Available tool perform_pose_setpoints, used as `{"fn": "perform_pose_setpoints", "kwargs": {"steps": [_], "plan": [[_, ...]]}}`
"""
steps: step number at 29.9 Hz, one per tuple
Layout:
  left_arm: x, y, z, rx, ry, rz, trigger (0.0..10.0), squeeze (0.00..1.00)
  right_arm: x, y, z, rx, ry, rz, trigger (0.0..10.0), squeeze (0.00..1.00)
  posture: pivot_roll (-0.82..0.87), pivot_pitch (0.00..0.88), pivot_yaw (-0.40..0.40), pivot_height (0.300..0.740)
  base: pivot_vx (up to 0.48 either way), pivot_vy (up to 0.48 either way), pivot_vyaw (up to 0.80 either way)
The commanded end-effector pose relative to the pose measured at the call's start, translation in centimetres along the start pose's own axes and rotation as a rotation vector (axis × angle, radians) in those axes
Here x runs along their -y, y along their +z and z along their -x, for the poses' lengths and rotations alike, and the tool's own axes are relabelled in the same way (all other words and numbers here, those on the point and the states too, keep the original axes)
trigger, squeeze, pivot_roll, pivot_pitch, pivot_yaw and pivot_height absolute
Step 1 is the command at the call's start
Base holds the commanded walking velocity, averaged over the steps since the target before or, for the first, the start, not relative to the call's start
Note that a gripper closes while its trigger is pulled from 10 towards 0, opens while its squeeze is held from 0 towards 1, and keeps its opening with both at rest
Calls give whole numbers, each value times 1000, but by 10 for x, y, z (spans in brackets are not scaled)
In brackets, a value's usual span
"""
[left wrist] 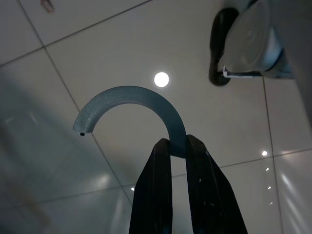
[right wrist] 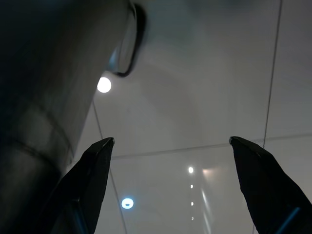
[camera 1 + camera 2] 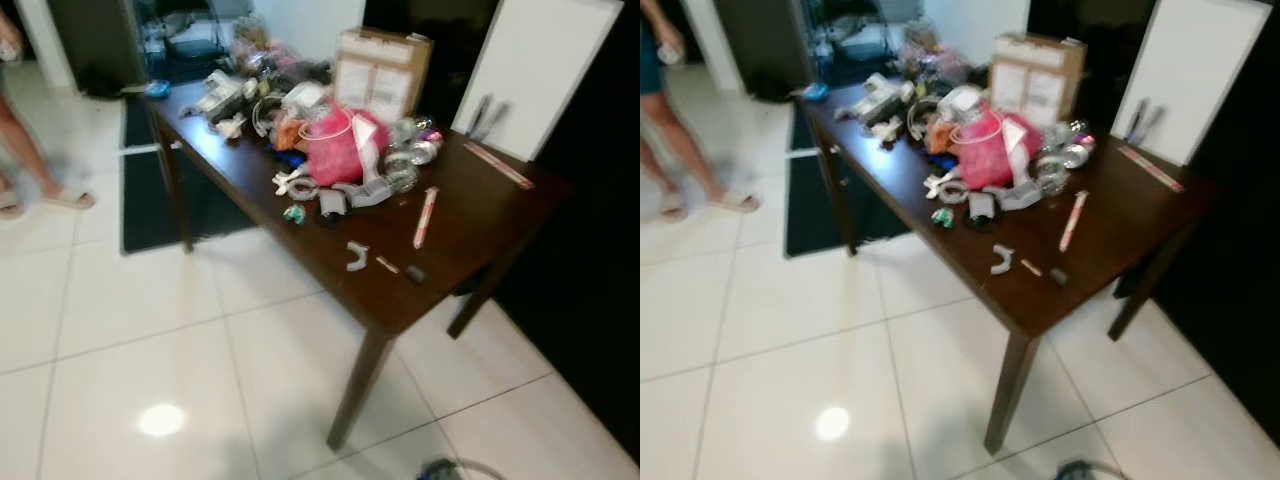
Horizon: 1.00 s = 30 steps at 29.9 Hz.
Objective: Picking trash to rubbish bin
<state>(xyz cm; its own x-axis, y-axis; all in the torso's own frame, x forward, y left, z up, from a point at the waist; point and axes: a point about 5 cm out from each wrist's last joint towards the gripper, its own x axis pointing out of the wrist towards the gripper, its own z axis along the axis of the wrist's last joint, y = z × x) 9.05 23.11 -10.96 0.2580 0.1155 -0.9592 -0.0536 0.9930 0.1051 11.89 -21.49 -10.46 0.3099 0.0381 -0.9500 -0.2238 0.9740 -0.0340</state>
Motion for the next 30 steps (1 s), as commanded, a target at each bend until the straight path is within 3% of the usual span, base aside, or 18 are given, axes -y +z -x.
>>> {"fn": "perform_pose_setpoints", "kwargs": {"steps": [1,16,30], "plan": [[2,-9,0,-26,-4,-4,10000,0,2,4,0,12,-4,0,10000,0,109,96,-53,740,-360,0,0],[3,-7,0,-24,-8,-7,10000,0,3,7,0,14,-1,24,10000,0,112,87,-60,740,-358,0,0],[5,-5,0,-14,-13,8,10000,0,2,11,0,30,32,29,10000,0,112,89,-64,740,0,0,687]]}}
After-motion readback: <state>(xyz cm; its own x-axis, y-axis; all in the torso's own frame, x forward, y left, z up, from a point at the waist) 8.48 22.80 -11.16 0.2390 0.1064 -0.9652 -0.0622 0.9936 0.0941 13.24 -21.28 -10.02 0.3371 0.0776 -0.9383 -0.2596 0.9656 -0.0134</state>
